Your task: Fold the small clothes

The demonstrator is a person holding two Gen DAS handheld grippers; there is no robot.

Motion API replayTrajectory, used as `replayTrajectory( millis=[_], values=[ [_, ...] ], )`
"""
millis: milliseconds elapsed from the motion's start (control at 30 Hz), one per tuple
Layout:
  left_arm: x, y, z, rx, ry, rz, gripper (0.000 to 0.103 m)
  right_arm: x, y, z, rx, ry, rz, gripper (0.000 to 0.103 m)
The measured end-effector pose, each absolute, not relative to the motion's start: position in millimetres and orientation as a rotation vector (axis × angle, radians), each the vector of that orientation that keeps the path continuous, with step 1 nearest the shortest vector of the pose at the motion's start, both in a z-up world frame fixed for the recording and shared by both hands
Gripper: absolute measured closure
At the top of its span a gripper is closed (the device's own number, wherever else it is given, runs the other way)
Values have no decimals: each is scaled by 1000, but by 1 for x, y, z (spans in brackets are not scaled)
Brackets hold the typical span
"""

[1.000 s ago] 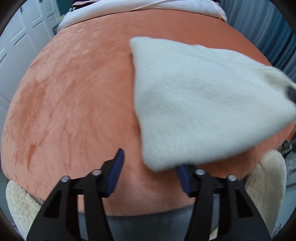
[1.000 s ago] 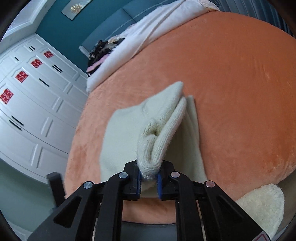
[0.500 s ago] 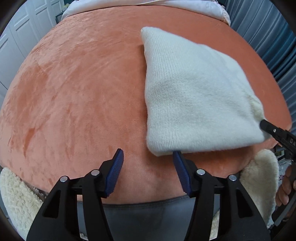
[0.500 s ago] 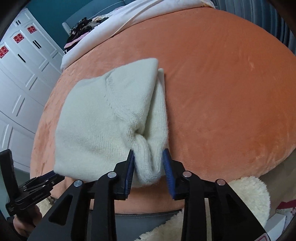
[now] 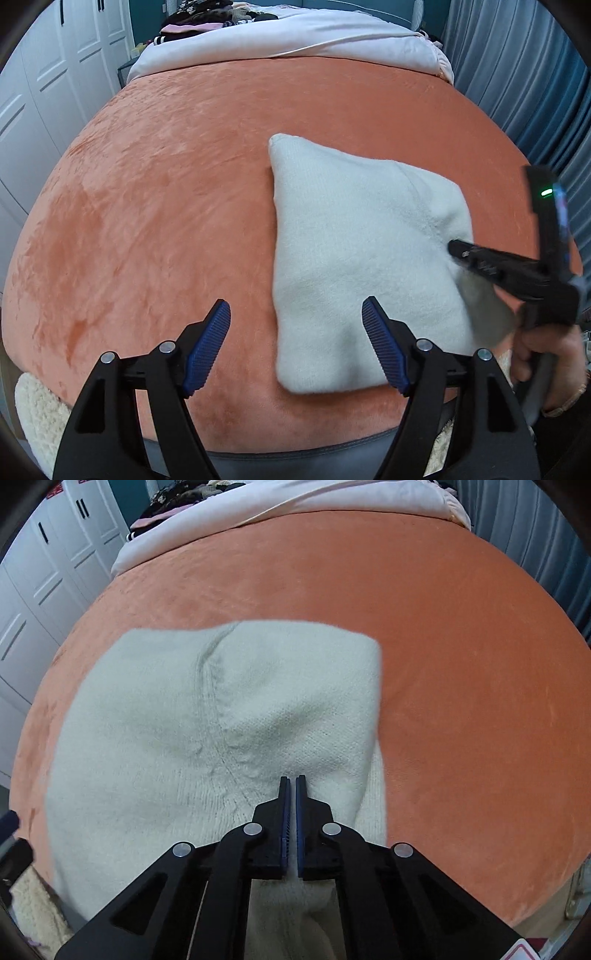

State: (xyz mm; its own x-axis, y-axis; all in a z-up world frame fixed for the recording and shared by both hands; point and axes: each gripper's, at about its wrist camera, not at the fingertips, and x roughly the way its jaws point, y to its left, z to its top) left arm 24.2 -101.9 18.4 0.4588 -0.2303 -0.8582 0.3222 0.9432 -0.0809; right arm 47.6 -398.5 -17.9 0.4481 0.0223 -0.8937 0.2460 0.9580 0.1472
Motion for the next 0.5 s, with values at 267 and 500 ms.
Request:
replayTrajectory(
  millis=[267,500],
  values=[
    [56,-86,-7,-205,1151,-429,7,-36,-425,3,479,1015,-106,29],
    [98,-86,-65,-443,1322,-485,5,-19,-429,-56,713,1100,-12,21]
  ],
)
